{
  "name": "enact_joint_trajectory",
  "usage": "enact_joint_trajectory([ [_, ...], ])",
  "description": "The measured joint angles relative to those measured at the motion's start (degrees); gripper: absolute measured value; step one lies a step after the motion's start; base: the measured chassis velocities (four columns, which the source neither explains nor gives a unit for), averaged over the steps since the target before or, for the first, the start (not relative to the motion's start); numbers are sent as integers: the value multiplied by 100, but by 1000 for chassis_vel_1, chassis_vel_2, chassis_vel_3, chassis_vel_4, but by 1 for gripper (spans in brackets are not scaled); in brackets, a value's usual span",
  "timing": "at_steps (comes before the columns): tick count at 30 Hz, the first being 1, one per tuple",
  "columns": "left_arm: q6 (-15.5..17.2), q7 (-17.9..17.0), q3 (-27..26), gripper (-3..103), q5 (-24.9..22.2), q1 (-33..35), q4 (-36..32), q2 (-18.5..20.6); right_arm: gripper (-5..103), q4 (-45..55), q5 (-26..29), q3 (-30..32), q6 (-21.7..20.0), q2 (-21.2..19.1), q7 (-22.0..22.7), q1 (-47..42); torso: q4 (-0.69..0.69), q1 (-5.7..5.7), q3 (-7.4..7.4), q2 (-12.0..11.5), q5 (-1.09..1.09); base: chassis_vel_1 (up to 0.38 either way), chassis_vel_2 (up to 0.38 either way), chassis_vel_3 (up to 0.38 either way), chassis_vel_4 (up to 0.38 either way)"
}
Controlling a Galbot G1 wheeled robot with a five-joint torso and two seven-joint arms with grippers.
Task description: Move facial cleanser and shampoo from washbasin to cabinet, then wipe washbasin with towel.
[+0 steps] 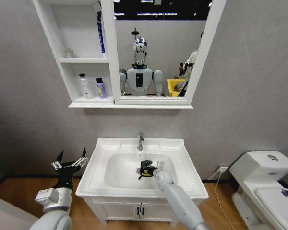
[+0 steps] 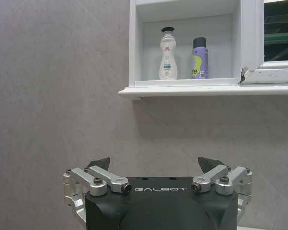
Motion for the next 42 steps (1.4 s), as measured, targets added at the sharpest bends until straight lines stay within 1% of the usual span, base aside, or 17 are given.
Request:
enact_joint_trajectory([
  [6, 2, 0, -90, 100, -16, 36, -31, 31, 3, -277, 43, -116, -34, 198, -51, 208, 0, 0, 0, 0, -1, 0, 0, 0, 0],
  [7, 2, -1, -137, 100, -24, 62, -56, 32, 3, -391, 254, -152, -201, 303, -36, 316, 1, 0, 0, 0, -1, 0, 0, 0, 0],
  [8, 2, -1, -137, 100, -24, 62, -56, 32, 3, -391, 254, -152, -201, 303, -36, 316, 1, 0, 0, 0, -1, 0, 0, 0, 0],
  [9, 3, -1, -173, 100, -30, 82, -76, 26, 3, -450, 454, -173, -349, 374, 39, 387, 2, 0, 0, 0, -1, 0, 0, 0, 0],
  [10, 3, -1, -173, 100, -30, 82, -76, 26, 3, -450, 454, -173, -349, 374, 39, 387, 2, 0, 0, 0, -1, 0, 0, 0, 0],
  [13, 4, -4, -250, 100, -36, 135, -130, -2, 3, -543, 926, -270, -692, 553, 300, 548, 2, 0, 0, 0, -1, 0, 0, 0, 0],
  [16, 4, -5, -259, 100, -37, 144, -143, -5, 3, -587, 974, -299, -729, 651, 325, 574, 2, 0, 0, 0, -1, 0, 0, 0, 0],
  [17, 6, -9, -258, 100, -37, 144, -152, -6, 3, -636, 975, -295, -743, 757, 335, 577, 2, 0, 0, 0, -1, 0, 0, 0, 0],
  [20, 12, -14, -251, 100, -36, 142, -155, -5, 3, -698, 967, -248, -751, 834, 396, 578, 2, 0, 0, 1, 0, 0, 0, 0, 0],
  [24, 15, -15, -239, 100, -34, 142, -166, -1, 3, -686, 970, -182, -781, 779, 452, 554, 5, 0, 0, 1, 1, 0, 0, 0, 0],
  [29, 16, -17, -150, 100, -9, 129, -166, -10, 3, -451, 1099, 23, -847, 467, 712, 423, 3, 0, -1, 1, 2, 0, 0, 0, 0],
  [32, 16, -17, -109, 100, 2, 127, -162, -14, 3, -359, 1110, 94, -848, 375, 741, 367, 4, -1, -1, 1, 2, 0, 0, 0, 0],
  [34, 16, -17, -51, 100, 23, 114, -142, -16, 3, -240, 1126, 186, -852, 251, 760, 291, 1, -1, -1, 1, -1, 0, 0, 0, 0],
  [38, 16, -16, -10, 100, 36, 92, -123, -17, 3, -206, 1130, 216, -852, 227, 761, 274, 2, -1, -1, 1, 0, 0, 0, 0, 0],
  [42, 16, -16, -11, 100, 32, 76, -120, -4, 3, -304, 1074, 170, -847, 330, 746, 334, -2, -1, -1, 1, -3, 0, 0, 0, 0],
])
